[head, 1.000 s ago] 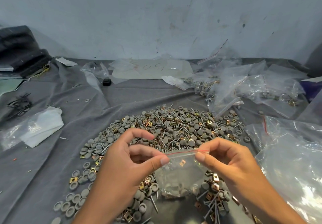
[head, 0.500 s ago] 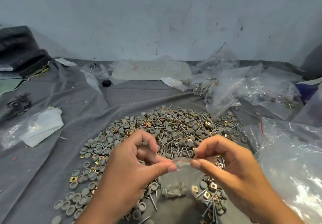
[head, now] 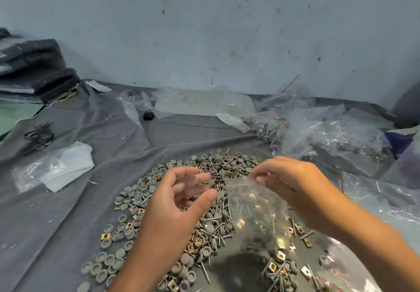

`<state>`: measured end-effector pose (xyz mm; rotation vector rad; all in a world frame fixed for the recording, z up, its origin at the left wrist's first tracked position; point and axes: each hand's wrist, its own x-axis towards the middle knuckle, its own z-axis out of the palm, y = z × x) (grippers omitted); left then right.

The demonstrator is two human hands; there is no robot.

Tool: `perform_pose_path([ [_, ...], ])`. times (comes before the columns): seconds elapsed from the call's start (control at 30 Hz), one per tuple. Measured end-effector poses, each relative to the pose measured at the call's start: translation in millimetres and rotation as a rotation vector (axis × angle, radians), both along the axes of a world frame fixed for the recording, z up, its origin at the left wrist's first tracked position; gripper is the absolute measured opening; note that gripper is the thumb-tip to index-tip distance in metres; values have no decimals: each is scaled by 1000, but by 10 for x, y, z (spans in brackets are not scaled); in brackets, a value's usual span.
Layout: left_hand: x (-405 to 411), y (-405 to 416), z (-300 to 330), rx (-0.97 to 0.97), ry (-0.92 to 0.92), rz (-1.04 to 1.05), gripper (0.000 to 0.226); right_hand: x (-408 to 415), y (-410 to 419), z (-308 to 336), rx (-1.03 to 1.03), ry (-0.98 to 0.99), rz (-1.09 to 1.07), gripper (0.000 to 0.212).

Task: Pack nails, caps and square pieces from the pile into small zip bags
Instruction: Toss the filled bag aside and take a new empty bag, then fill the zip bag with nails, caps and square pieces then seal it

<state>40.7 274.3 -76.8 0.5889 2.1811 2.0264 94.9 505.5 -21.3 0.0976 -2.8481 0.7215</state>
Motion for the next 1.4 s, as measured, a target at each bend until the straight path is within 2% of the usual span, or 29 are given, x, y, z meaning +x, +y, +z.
perform_pose_path([
  [0.1,-4,-14,6,-26,32,51,32,-576,276,286,25,-7,-146,10],
  [0.27,31,14,-15,-97,39,73,39,-1262,990,503,-285,192,-514,23],
  [0.33,39,26,-8,-120,50,74,38,-1259,1236,390,-317,128,-634,22],
  [0.43,42,34,-5,-136,63,86,37,-976,1382,151,-338,-8,-671,20],
  [0.53,44,44,7,-134,55,84,38,-316,1332,-19,-166,-152,-601,16],
  [0.6,51,48,13,-137,61,82,40,241,1255,-178,39,-317,-564,18],
  [0.7,62,64,-1,-167,81,75,39,1011,1206,-613,371,-472,-689,69],
  [0.73,66,72,-8,-178,82,67,39,1184,1158,-745,419,-501,-724,75],
  [0.77,72,82,-15,-185,80,57,38,1306,1096,-830,407,-504,-738,68],
  [0.83,83,98,-33,-189,76,39,37,1407,1033,-935,305,-358,-751,29],
  [0.87,89,107,-39,-194,79,31,36,1412,1040,-952,277,-270,-754,18],
  [0.93,101,120,-44,-206,82,19,35,1372,1064,-917,217,-160,-784,28],
  [1.0,111,139,-44,-214,73,1,34,1329,1029,-804,154,-74,-770,18],
  [1.07,124,163,-52,-216,70,-11,29,1261,923,-663,61,97,-699,3],
  [1.17,195,247,-79,-243,74,-60,21,987,589,-419,-229,274,-569,5],
  [1.27,309,344,-101,-262,48,-194,32,611,250,-337,-553,272,-471,6],
  [1.33,363,384,-111,-234,26,-280,46,413,33,-369,-572,280,-451,10],
  [1.4,376,399,-115,-173,9,-314,52,306,-145,-460,-496,339,-448,10],
])
